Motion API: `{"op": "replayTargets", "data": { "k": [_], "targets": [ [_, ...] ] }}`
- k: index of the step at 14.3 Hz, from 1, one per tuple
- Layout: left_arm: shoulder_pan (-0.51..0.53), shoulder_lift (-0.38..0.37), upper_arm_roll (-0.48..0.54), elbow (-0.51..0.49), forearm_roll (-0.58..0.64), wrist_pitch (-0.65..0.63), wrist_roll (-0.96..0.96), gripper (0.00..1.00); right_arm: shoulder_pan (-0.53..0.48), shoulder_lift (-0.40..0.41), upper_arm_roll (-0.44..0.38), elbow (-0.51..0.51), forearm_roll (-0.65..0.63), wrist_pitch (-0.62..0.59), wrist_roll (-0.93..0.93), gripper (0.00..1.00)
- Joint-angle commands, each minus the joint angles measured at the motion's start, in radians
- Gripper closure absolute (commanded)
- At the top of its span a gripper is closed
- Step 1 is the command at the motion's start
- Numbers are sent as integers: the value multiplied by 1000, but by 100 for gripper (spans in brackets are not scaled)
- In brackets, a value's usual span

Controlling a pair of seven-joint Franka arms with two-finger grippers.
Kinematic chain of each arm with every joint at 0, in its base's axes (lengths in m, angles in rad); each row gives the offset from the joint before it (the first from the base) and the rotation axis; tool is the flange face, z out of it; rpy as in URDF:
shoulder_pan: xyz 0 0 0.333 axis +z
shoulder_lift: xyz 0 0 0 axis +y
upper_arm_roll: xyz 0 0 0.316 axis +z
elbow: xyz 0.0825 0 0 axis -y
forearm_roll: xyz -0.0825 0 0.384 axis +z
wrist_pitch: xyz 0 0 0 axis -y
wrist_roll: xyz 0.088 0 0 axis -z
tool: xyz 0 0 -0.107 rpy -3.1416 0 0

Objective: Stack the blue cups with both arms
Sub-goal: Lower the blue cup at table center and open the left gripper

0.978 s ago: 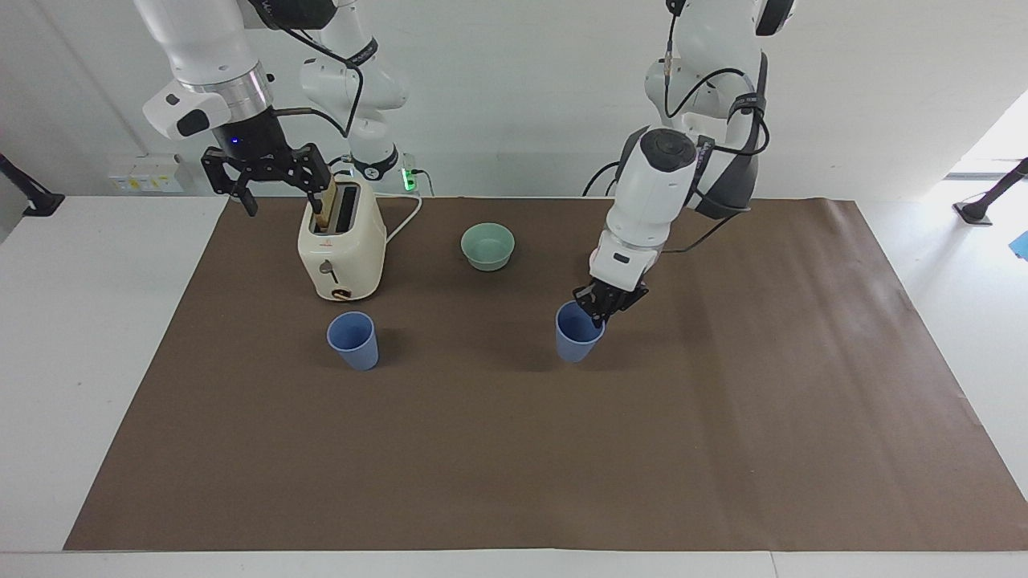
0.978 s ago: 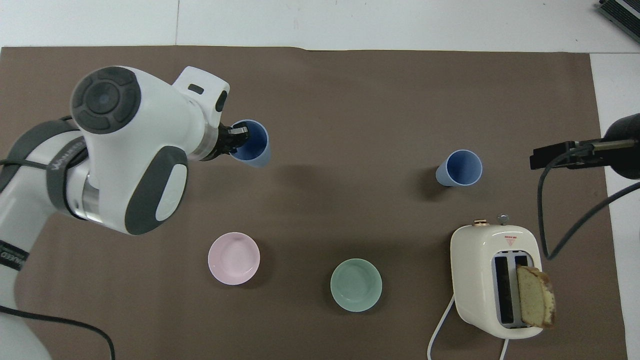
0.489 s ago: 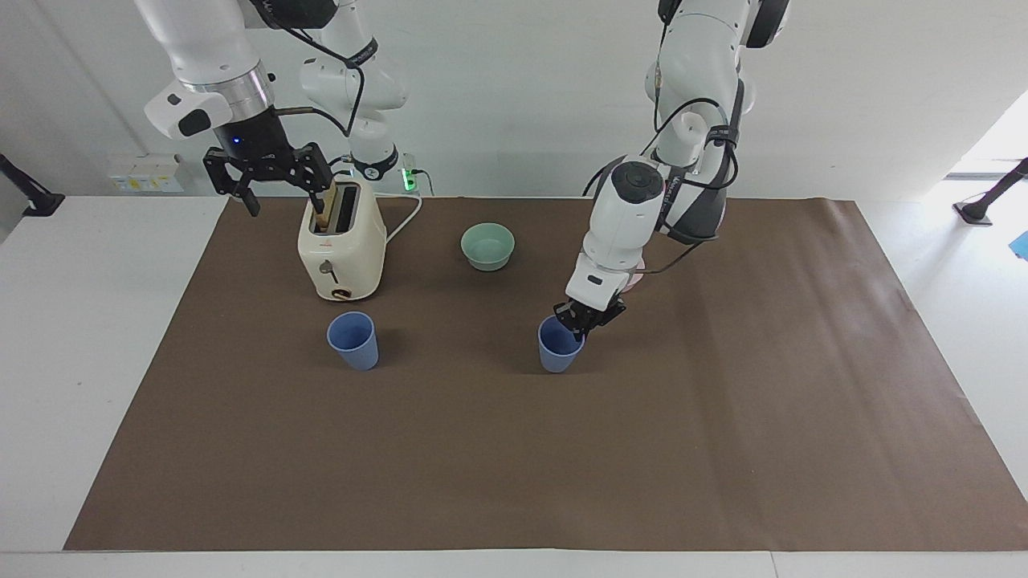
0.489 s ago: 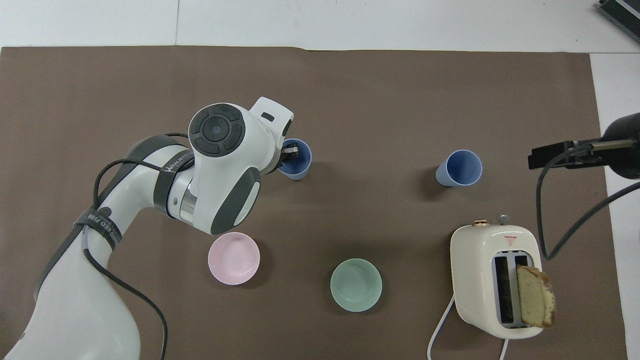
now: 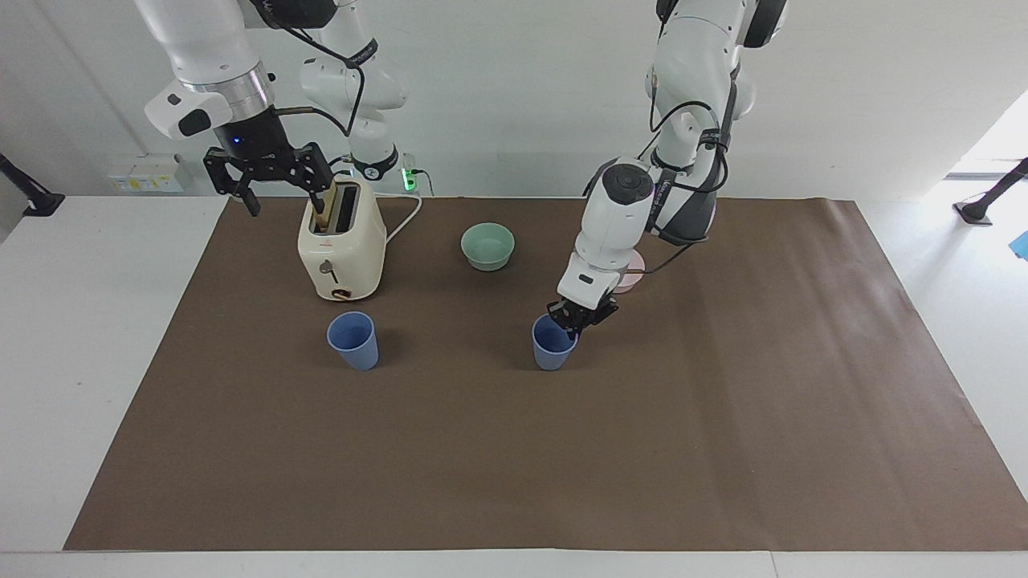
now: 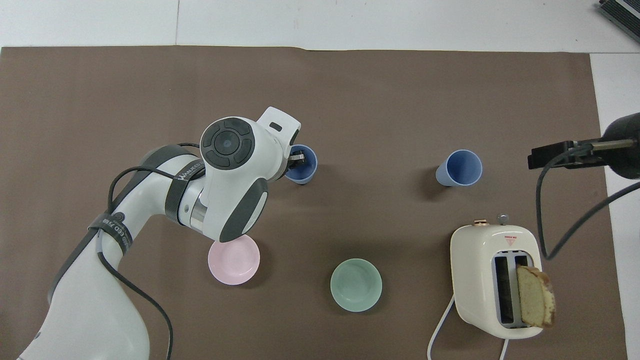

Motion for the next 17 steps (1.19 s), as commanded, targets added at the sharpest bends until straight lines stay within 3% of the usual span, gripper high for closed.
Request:
{"op": "replayTargets", "data": {
  "k": [1,3,8,11,13,17],
  "targets": [
    [-11,-24,16,-32,16,23,-2,52,-16,-13,6,-16,21,8,-4,0],
    [-11,-24,17,-25,18,17,-3,0,-16,-13,6,-16,21,8,-4,0],
    [44,-102,30,-2,52,-83,12,0,-7,-17,8,-45,28,37,-16,0],
    [128,-186,30,-5,56,-187,168,0,1,-1,11,-132,40,211,-14,0],
    [198,-238,28,-9,56,-279,302,0,32,52,14,-136,41,279,-7,0],
    [323,-282,28,-20,55,-346,498,0,91,156,14,-137,38,353,-2,0]
  ]
}}
